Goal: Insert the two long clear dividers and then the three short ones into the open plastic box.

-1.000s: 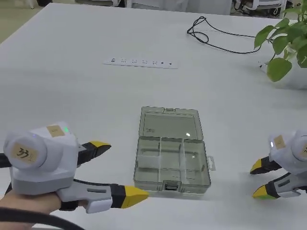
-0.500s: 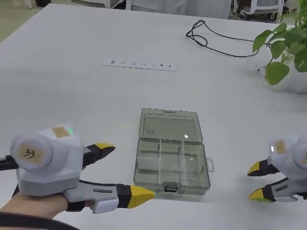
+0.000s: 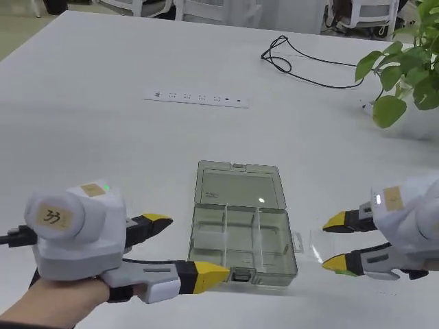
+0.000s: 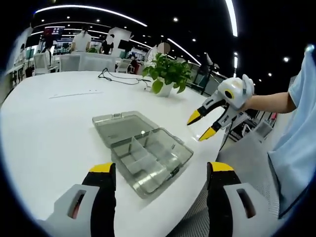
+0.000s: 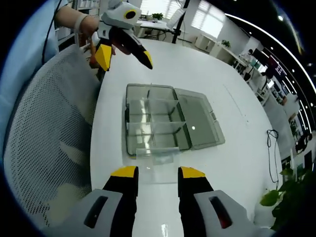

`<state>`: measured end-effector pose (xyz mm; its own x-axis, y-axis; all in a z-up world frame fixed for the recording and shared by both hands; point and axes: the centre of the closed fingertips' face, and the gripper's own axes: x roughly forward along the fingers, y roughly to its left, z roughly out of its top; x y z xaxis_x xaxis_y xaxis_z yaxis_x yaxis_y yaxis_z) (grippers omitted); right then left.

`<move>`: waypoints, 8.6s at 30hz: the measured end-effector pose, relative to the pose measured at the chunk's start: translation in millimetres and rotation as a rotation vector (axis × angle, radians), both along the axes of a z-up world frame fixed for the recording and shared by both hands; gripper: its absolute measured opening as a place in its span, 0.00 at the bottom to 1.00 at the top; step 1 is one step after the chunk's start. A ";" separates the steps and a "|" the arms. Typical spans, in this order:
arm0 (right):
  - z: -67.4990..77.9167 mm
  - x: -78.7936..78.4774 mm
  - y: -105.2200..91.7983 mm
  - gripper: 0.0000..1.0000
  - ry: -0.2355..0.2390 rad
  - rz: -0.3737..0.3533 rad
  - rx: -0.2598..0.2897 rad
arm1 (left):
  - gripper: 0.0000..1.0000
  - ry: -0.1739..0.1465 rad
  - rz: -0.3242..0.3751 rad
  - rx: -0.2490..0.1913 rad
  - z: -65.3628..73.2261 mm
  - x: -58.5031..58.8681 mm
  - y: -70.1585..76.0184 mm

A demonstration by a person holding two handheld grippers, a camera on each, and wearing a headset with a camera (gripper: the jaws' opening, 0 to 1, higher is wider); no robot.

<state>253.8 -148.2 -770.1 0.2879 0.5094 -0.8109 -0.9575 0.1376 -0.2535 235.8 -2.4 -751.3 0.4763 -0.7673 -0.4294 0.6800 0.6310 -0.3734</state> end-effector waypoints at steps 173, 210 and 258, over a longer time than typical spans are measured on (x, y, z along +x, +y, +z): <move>3.7 16.7 91.7 0.02 0.322 0.165 -0.164 | 0.88 -0.075 -0.056 0.093 -14.8 -13.3 9.5; -39.7 14.8 99.8 0.02 0.335 0.172 -0.267 | 0.86 -0.069 -0.067 0.094 -16.8 -11.9 9.5; -10.7 12.4 84.0 0.65 0.244 0.048 0.115 | 0.90 -0.111 -0.044 0.096 -4.6 -3.4 18.0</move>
<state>266.2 -64.2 -780.8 0.0640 0.6102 -0.7896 -0.9945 0.1047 0.0003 232.4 15.7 -755.9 0.4917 -0.7465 -0.4484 0.7413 0.6290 -0.2342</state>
